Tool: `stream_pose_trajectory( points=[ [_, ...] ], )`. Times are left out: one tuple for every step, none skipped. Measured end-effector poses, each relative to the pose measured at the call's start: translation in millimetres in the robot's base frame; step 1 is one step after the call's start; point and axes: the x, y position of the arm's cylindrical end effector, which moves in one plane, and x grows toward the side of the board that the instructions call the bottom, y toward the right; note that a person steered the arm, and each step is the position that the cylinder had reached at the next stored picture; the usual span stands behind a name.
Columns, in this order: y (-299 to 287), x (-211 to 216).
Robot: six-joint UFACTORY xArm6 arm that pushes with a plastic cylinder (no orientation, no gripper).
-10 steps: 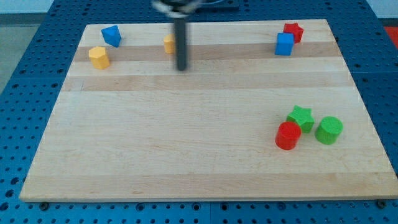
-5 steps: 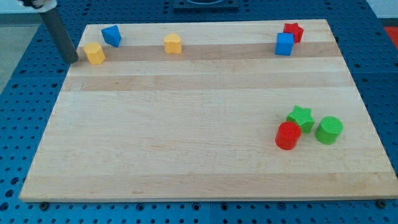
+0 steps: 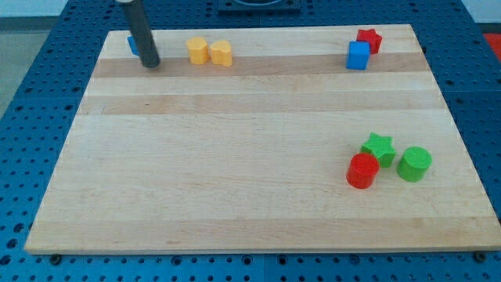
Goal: Slide the yellow blocks to the left of cube and red star
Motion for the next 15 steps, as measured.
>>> stream_pose_trajectory(
  points=[
    [71.5,-11.1],
    [134.1,-21.4],
    [149.8,-18.9],
    [85.4,-18.0],
    [100.8,21.7],
    [188.3,24.8],
    [255.1,22.6],
    [179.5,25.5],
    [164.1,-1.6],
    [217.4,-5.0],
    [268.7,-7.2],
    [262.5,-7.2],
    [175.0,-6.4],
    [39.3,5.6],
    [13.2,-27.6]
  ],
)
